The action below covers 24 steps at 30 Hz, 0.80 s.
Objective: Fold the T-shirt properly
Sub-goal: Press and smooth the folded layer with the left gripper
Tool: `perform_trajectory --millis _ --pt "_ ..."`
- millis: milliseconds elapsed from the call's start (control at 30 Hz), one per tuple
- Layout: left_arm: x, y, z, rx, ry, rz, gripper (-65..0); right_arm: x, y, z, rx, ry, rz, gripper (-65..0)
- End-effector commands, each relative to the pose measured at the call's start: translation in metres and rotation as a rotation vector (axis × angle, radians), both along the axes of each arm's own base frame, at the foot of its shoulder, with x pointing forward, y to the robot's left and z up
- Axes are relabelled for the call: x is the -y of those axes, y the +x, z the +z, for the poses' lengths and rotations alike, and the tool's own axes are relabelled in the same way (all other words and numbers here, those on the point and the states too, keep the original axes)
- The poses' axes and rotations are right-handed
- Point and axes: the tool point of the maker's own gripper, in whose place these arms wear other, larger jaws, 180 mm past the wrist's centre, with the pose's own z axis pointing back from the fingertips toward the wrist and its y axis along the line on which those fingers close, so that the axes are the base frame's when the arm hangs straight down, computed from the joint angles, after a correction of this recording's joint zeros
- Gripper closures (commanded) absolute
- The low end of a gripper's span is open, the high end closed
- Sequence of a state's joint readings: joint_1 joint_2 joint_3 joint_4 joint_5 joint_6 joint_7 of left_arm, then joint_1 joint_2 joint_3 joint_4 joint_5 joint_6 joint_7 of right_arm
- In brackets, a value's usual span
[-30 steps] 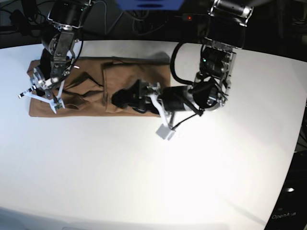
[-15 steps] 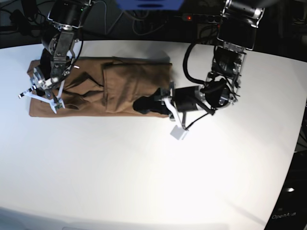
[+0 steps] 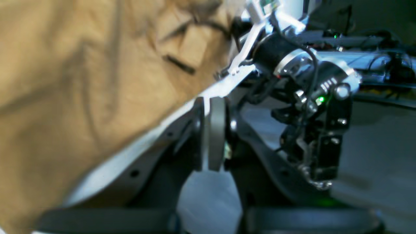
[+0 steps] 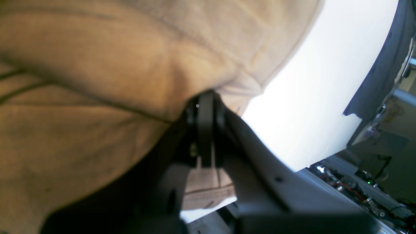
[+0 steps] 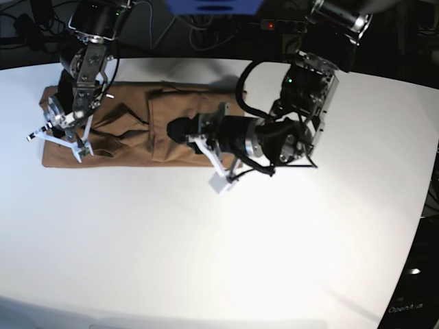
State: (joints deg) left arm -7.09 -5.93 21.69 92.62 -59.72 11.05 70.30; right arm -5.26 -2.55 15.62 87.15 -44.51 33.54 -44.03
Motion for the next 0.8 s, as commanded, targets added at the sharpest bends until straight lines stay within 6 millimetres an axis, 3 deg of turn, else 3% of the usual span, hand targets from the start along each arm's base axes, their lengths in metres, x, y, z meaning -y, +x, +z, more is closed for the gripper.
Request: perform_trajectory --millis 0,233,767 --pt "0.005 0.005 0.01 -0.001 -0.012 0.002 -2.5 -0.049 -0.017 -0.03 -0.067 0.215 0.059 0.0" --pt "0.009 -0.007 -0.01 -0.174 0.08 0.054 -2.5 -0.049 -0.017 -0.03 -0.067 0.214 0.058 0.0" --pt "-0.024 0.002 -0.031 -0.246 0.254 0.161 -2.5 -0.052 -0.012 -0.028 -0.063 0.213 0.072 0.0"
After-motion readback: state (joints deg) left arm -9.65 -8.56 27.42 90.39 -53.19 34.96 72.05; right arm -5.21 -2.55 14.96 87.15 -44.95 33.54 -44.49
